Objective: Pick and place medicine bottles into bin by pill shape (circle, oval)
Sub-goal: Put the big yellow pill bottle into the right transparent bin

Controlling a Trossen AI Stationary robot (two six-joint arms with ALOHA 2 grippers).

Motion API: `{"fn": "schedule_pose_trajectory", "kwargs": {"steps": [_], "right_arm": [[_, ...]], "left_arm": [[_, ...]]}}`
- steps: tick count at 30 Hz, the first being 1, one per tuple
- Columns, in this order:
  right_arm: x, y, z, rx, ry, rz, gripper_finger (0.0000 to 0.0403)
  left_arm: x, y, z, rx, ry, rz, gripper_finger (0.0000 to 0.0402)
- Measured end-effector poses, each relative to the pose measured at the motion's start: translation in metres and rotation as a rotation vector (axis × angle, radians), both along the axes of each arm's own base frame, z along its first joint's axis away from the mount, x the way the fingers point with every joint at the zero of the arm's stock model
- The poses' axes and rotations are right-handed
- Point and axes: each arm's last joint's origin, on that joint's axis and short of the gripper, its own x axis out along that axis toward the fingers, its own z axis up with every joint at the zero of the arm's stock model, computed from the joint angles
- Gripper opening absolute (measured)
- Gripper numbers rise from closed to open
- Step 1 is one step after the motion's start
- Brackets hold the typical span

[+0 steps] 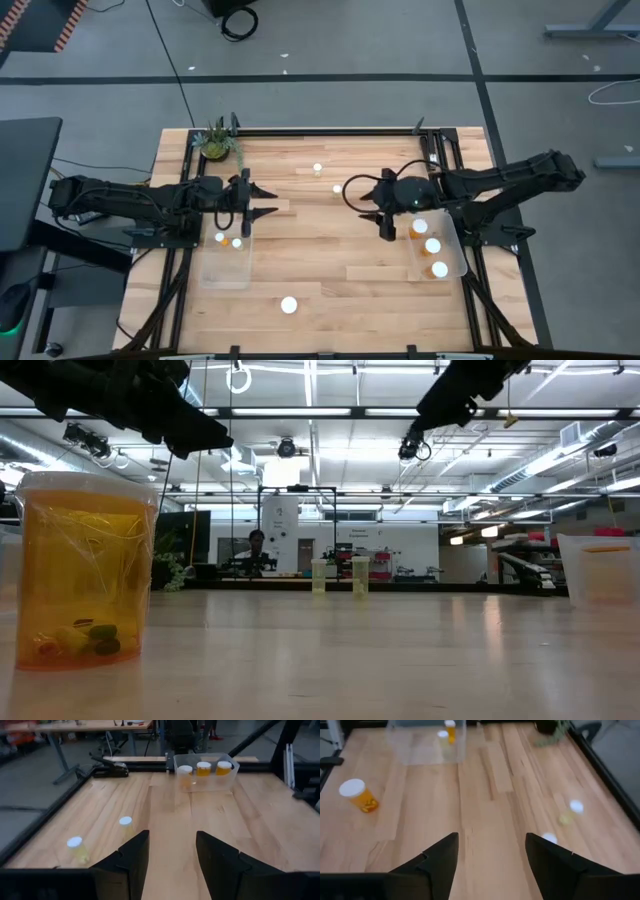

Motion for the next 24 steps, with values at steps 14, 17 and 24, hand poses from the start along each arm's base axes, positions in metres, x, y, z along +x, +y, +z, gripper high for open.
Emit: {"fn": "schedule_pose_trajectory", "kwargs": {"steps": [14,17,24], "right_arm": [[0.002,-0.025,-0.015,-0.092,-0.078,0.141,0.0214],[0.0,-0.029,-0.026,-0.109,-0.087,0.143,0.0213],[-0.007,-0.036,-0.042,-0.127,-0.139,0.117,0.0213]], "left_arm": [[0.0,-0.003,-0.001,-0.308,-0.023,0.034,0.0172],[0.0,-0.006,-0.002,-0.306,0.007,0.022,0.0172],[0.001,-0.02,0.005,-0.252,0.123,-0.048,0.0172]]}}
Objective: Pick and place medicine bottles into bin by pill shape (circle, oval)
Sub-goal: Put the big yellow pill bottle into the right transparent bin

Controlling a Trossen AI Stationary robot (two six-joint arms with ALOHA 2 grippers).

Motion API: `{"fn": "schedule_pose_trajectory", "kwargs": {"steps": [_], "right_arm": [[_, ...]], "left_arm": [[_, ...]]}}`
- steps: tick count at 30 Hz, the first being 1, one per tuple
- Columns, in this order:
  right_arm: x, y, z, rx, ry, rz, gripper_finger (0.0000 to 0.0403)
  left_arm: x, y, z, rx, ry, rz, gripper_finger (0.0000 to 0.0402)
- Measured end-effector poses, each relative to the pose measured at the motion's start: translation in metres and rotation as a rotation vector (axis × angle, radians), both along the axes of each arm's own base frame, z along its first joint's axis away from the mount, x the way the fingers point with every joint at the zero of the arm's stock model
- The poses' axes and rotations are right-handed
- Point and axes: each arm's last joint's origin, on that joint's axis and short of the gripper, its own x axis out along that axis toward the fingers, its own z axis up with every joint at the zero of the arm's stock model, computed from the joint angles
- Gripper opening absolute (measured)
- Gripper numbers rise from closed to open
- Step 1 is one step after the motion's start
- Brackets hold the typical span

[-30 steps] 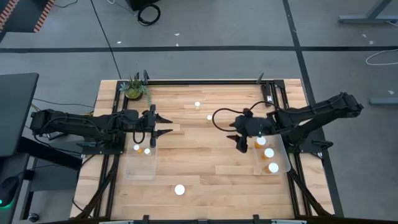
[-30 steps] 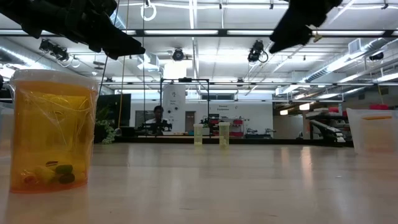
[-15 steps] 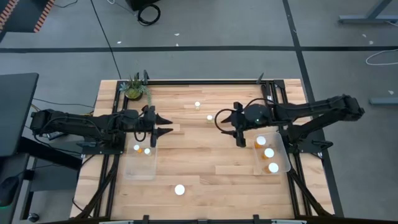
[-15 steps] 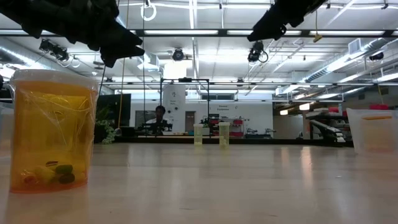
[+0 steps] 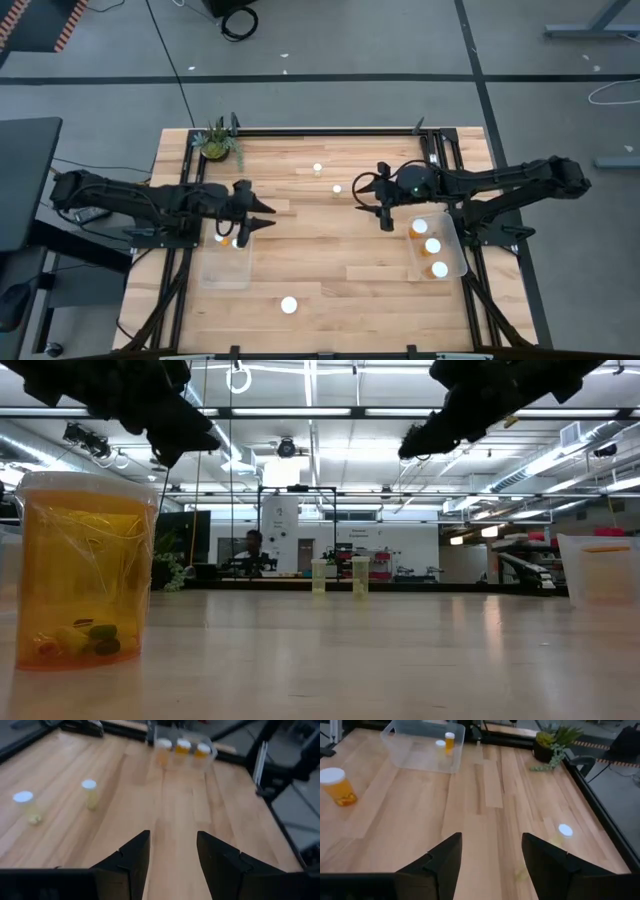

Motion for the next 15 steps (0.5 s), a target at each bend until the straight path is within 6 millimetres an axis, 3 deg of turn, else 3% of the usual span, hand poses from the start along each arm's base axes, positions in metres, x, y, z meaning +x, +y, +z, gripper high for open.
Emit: {"fn": "schedule_pose_trajectory", "kwargs": {"steps": [15], "right_arm": [[-0.037,-0.008,-0.044,-0.011,-0.098,-0.067,0.0213]], "left_arm": [[0.022,-0.039,-0.004,0.041,0.166,-0.064,0.0172]]}}
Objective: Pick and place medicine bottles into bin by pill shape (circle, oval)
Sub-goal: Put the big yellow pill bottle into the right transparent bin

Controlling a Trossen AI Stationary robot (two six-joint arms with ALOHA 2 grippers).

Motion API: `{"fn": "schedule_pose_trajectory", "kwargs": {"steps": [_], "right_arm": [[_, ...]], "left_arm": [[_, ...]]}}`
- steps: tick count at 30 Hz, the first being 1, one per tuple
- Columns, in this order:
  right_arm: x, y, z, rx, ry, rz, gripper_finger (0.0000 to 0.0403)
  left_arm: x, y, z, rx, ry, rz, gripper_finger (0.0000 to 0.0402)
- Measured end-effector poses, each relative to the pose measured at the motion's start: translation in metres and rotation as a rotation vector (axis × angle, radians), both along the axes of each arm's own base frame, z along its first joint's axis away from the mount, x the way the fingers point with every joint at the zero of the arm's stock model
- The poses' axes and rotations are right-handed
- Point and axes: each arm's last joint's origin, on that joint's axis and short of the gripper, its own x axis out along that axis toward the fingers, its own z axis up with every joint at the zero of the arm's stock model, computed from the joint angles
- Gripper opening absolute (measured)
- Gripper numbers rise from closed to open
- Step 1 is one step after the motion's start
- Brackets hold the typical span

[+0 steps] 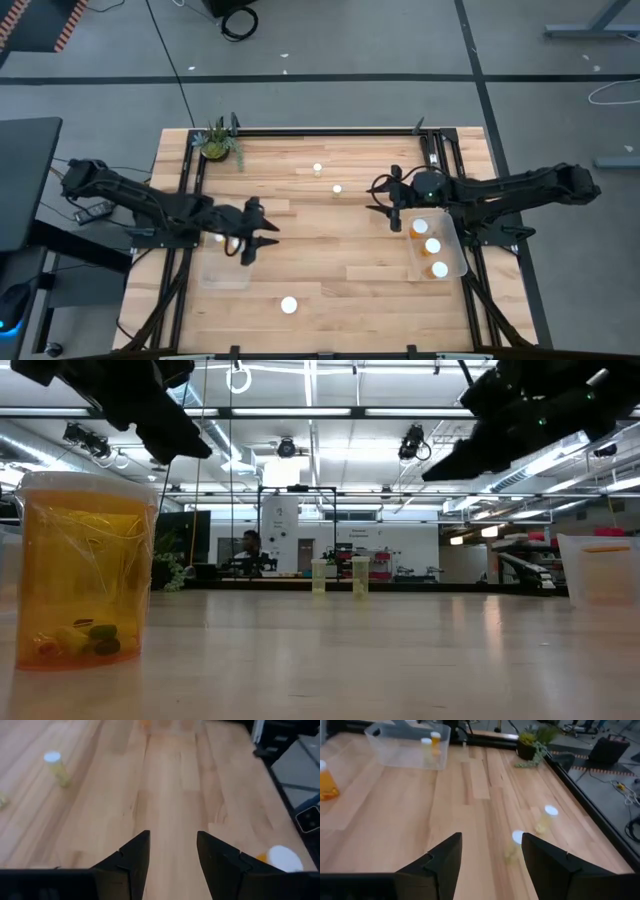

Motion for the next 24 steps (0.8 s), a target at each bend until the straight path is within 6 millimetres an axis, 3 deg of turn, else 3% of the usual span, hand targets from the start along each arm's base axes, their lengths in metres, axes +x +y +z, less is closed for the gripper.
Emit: {"fn": "schedule_pose_trajectory", "kwargs": {"steps": [7,14,24], "right_arm": [[-0.005,0.0,-0.013,0.003,0.006,-0.013,0.0213],[-0.005,0.0,-0.012,0.0,-0.001,-0.013,0.0213],[-0.007,-0.012,-0.012,-0.003,-0.001,-0.076,0.0213]], "left_arm": [[0.023,-0.024,0.005,0.048,0.157,0.012,0.0172],[0.049,-0.052,0.009,0.058,0.306,0.01,0.0172],[0.069,-0.093,0.007,0.12,0.528,-0.014,0.0172]]}}
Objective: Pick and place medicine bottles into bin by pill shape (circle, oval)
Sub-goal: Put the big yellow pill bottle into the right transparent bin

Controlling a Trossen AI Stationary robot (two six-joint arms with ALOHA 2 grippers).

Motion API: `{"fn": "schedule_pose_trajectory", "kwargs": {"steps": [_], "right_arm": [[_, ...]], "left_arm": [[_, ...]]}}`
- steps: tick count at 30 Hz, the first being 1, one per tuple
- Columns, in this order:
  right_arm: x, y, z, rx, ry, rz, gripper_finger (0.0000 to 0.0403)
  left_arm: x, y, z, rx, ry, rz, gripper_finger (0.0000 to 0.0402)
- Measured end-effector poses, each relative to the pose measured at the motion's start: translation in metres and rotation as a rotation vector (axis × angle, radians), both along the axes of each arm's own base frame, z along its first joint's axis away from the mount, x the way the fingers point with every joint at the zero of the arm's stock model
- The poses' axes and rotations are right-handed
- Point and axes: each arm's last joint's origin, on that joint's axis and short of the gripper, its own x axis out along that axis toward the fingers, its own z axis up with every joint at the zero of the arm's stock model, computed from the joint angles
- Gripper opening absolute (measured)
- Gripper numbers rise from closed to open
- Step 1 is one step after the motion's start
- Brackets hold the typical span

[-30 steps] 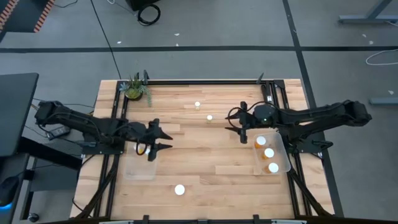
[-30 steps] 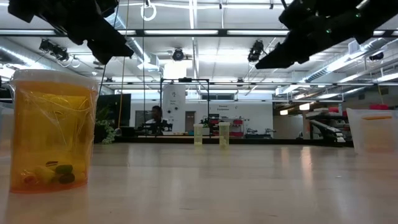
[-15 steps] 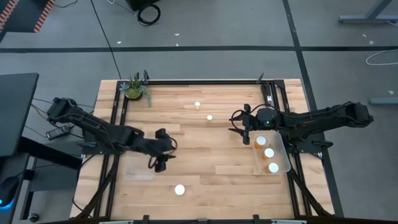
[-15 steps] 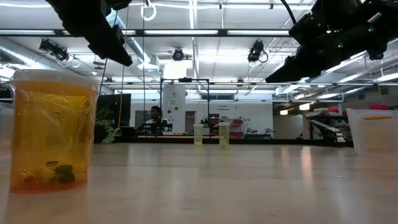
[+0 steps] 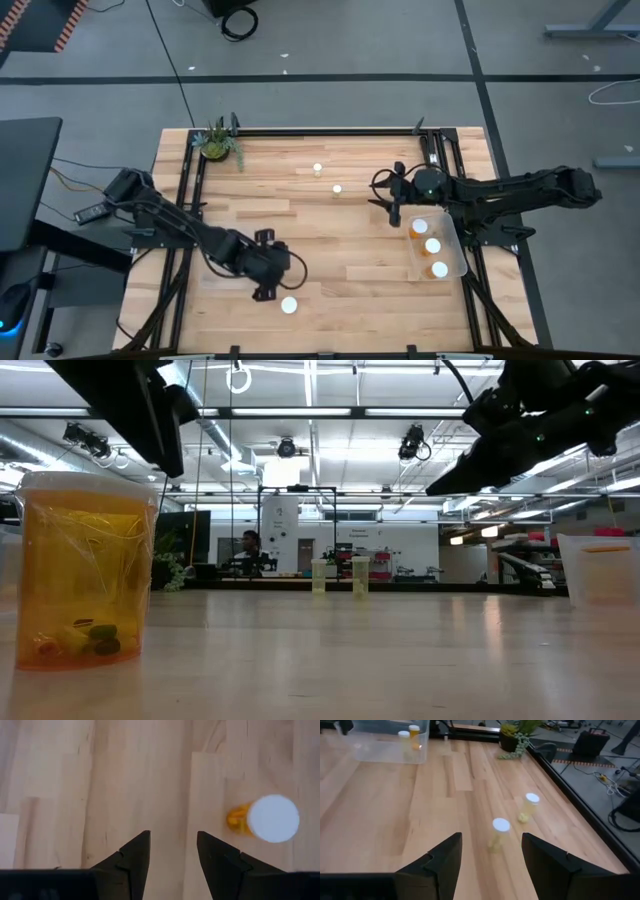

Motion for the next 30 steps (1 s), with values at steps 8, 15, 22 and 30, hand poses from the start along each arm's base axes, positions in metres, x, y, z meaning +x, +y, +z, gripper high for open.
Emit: {"fn": "schedule_pose_trajectory", "kwargs": {"steps": [8,15,22,30], "right_arm": [[0.0,-0.001,-0.001,0.008,0.008,-0.003,0.0213],[0.0,-0.001,-0.001,0.014,0.006,-0.004,0.0213],[0.0,-0.001,-0.001,0.018,0.006,-0.005,0.0213],[0.0,-0.001,-0.001,0.026,0.004,-0.008,0.0213]], "left_arm": [[0.013,-0.022,0.007,-0.021,0.072,-0.014,0.0173],[0.014,-0.036,0.01,-0.034,0.128,-0.001,0.0204],[0.011,-0.053,-0.009,-0.088,0.222,0.004,0.0248],[0.018,-0.064,-0.034,-0.121,0.298,-0.021,0.0255]]}}
